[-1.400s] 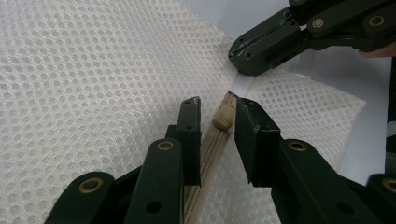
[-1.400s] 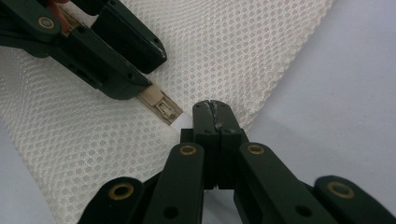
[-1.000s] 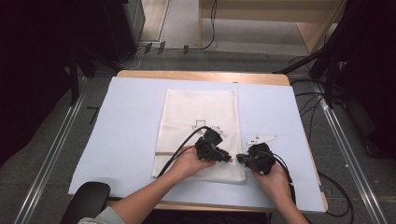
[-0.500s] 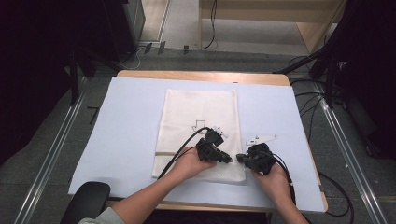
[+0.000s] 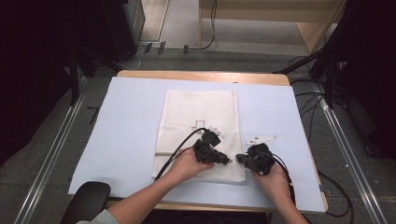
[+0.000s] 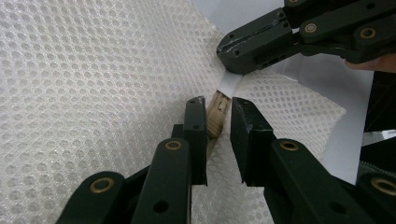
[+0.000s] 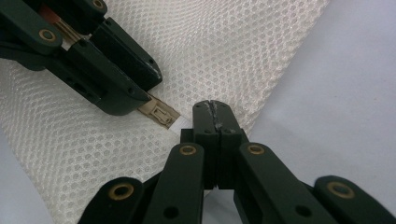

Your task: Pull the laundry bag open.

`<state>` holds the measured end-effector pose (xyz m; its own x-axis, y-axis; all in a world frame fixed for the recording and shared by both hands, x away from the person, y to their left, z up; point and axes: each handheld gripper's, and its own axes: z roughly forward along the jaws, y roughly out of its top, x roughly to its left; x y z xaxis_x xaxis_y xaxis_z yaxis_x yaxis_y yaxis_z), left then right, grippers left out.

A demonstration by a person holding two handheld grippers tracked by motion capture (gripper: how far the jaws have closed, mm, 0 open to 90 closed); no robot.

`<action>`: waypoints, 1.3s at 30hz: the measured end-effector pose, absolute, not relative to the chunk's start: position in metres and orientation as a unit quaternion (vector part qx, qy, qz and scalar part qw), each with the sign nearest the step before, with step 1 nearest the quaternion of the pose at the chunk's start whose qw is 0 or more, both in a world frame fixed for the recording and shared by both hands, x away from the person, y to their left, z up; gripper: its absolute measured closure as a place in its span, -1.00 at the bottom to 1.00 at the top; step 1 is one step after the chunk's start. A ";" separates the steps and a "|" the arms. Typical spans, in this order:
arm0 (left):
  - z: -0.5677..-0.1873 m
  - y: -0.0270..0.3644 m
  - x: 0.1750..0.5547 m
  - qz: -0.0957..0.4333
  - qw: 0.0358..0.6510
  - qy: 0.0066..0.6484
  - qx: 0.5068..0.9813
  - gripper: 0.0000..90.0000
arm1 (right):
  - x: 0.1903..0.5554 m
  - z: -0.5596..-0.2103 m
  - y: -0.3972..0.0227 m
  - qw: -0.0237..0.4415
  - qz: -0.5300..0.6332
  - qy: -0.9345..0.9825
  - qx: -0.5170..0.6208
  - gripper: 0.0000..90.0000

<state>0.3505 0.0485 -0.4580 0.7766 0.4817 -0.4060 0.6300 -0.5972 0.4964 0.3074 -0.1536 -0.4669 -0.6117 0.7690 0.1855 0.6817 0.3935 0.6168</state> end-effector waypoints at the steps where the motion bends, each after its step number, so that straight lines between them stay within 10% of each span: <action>1: -0.457 0.048 0.350 -0.115 0.323 0.314 0.885 0.73 | 0.307 -0.467 -0.153 0.065 0.337 0.832 0.436 1.00; 39: -0.462 0.045 0.358 -0.151 0.314 0.329 0.878 0.97 | 0.303 -0.465 -0.142 0.059 0.331 0.839 0.427 1.00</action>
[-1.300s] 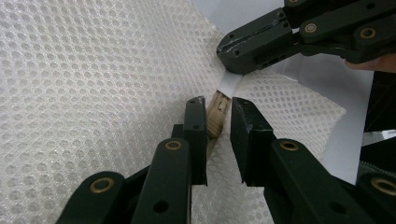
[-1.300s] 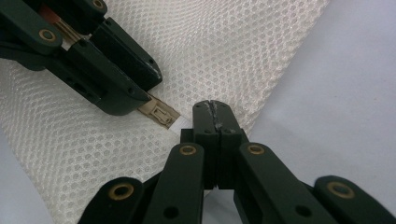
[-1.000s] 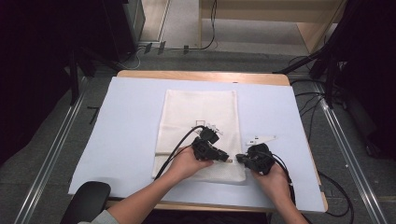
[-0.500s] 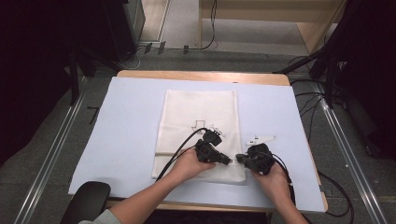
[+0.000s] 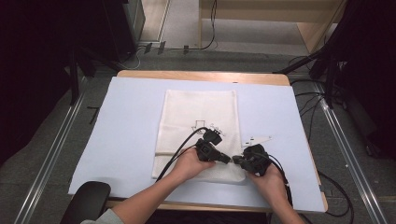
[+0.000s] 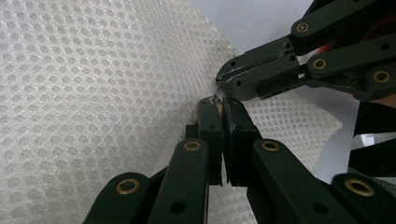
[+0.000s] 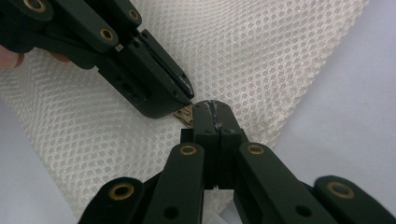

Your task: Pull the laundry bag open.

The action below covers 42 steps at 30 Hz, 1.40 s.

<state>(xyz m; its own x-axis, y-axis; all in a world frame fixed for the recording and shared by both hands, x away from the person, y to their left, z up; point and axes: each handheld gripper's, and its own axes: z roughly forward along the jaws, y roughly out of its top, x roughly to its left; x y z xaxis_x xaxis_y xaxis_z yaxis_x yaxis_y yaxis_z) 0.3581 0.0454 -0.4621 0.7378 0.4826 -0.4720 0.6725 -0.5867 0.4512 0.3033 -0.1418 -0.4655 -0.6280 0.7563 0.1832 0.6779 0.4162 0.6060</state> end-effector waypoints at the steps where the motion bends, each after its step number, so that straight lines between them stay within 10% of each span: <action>1: -0.462 0.046 0.359 -0.151 0.313 0.328 0.878 0.97 | 0.303 -0.466 -0.142 0.059 0.331 0.840 0.426 1.00; 42: -0.451 0.068 0.359 -0.113 0.294 0.352 0.881 0.99 | 0.300 -0.469 -0.142 0.080 0.336 0.826 0.445 1.00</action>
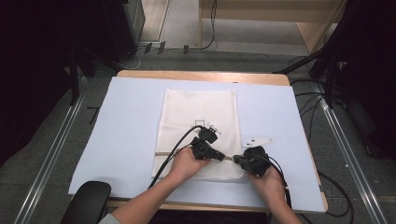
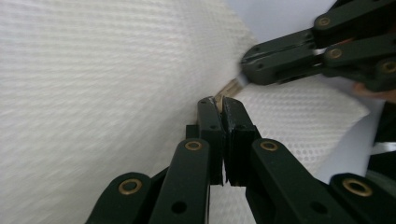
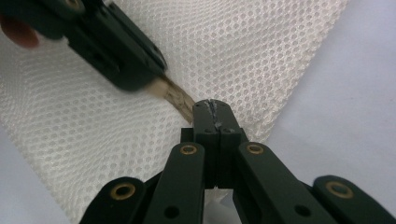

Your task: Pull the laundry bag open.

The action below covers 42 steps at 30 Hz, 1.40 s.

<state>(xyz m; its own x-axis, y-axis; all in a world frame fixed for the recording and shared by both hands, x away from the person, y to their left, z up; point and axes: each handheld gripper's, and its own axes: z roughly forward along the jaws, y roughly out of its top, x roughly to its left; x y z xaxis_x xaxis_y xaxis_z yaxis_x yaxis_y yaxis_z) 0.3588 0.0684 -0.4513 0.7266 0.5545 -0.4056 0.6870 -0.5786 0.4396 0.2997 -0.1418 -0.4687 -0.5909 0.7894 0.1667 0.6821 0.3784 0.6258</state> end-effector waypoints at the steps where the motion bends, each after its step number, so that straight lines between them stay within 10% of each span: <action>1: -0.452 0.075 0.361 -0.123 0.300 0.360 0.875 0.99 | 0.300 -0.469 -0.142 0.080 0.336 0.826 0.445 1.00; 42: -0.441 0.172 0.370 -0.151 0.299 0.382 0.861 0.99 | 0.301 -0.470 -0.145 0.072 0.346 0.825 0.441 1.00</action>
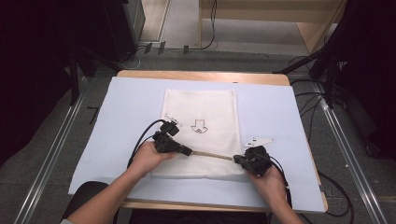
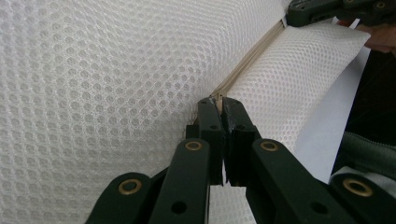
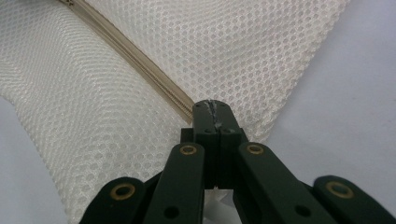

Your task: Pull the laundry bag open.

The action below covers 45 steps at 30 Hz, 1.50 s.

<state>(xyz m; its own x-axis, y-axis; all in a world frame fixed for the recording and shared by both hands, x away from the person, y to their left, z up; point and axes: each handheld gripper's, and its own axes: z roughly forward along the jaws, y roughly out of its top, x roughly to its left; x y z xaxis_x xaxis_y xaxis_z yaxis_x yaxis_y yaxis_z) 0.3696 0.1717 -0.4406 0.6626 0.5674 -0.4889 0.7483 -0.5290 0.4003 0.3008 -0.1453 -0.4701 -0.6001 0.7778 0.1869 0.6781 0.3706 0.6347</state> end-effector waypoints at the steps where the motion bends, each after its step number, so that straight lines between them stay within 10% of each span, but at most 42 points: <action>1: -0.441 0.173 0.370 -0.147 0.298 0.382 0.862 0.99 | 0.301 -0.470 -0.145 0.073 0.346 0.825 0.440 1.00; 45: -0.429 0.266 0.368 -0.140 0.307 0.431 0.837 0.99 | 0.301 -0.470 -0.145 0.073 0.345 0.827 0.437 1.00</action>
